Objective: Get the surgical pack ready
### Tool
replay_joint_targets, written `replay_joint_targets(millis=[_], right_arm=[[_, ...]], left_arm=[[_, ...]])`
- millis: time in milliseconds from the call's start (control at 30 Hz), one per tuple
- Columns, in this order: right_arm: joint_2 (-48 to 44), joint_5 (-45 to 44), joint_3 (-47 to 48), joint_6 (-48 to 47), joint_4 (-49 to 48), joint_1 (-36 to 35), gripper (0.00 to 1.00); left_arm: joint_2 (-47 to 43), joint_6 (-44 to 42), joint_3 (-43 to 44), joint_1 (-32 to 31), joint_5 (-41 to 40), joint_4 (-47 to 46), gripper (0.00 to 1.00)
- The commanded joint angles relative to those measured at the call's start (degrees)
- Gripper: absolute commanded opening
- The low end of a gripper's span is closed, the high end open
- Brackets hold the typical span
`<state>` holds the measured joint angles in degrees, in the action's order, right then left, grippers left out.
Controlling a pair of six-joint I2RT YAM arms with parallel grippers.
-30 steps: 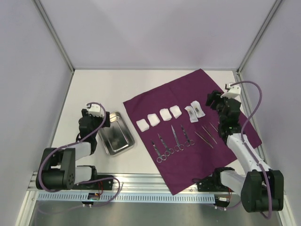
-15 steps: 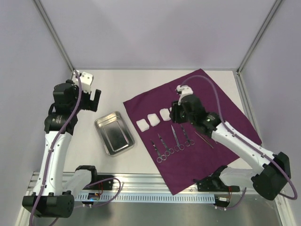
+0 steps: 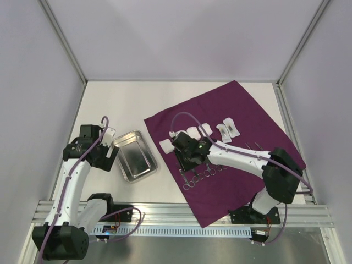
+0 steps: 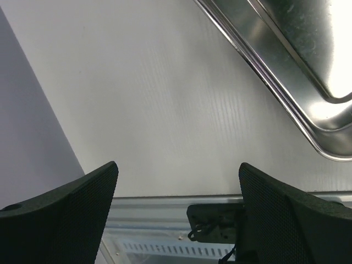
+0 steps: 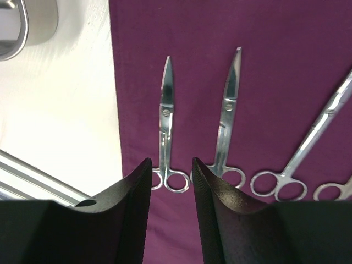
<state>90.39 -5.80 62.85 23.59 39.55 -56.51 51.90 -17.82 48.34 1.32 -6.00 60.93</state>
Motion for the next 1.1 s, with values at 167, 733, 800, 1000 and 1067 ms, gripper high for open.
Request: replay_joint_targets(millis=[167,733,800,1000,1067], right_arm=[[8.0,4.7,3.3,2.9,-2.9,-1.6,0.38],[16.7,0.0,4.3,4.1,-0.4,-3.0,0.22],[17.2,-0.6,4.6,4.2,-0.1,-3.1,0.12],[14.2,-1.6,4.9,4.8,-0.4,-3.0,0.00],[12.4,-1.8,4.9,5.0,-0.7,-3.1,0.00]], left_arm=[[-2.0,2.1,-2.5,0.4,-8.8,-5.1,1.00],[-3.0,1.7,-3.2,0.4,-8.5,-6.3,1.00],[-3.2,1.7,-3.2,0.5,-8.4,-6.2,1.00],[-3.3,1.5,-3.2,0.5,-8.1,-6.1,1.00],[-3.3,1.6,-3.2,0.4,-7.9,-6.1,1.00]])
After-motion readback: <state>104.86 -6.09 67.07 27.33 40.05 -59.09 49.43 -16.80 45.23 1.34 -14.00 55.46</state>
